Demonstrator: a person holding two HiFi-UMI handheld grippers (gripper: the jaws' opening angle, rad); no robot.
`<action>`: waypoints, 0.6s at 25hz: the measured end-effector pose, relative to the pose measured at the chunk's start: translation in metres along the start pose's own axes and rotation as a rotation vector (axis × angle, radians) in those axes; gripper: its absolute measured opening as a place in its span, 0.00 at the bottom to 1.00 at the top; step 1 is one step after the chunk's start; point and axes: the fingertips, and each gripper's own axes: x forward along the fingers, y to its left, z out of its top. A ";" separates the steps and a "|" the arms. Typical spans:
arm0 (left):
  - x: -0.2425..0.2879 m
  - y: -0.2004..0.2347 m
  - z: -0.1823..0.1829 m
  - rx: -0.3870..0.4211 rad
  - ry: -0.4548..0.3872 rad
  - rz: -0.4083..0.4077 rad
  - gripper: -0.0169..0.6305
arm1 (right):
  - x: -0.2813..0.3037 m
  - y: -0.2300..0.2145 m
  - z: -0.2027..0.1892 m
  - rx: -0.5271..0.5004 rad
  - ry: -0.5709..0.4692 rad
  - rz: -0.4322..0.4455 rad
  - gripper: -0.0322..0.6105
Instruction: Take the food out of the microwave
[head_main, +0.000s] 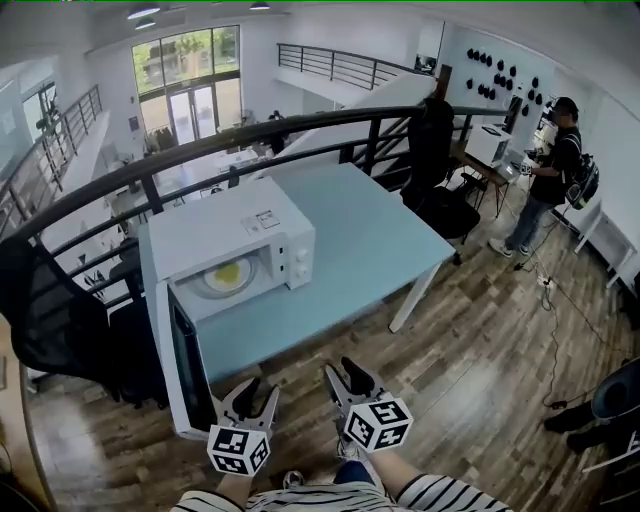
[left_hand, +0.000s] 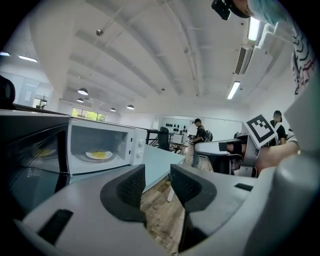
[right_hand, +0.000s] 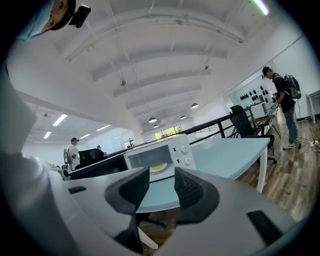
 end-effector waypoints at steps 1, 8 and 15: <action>0.004 0.003 0.000 -0.006 -0.001 0.023 0.24 | 0.006 -0.004 0.001 -0.002 0.008 0.015 0.31; 0.037 0.014 0.000 -0.057 -0.011 0.168 0.24 | 0.049 -0.032 0.009 -0.034 0.075 0.143 0.31; 0.058 0.023 0.001 -0.096 -0.037 0.317 0.24 | 0.082 -0.054 0.017 -0.068 0.121 0.258 0.31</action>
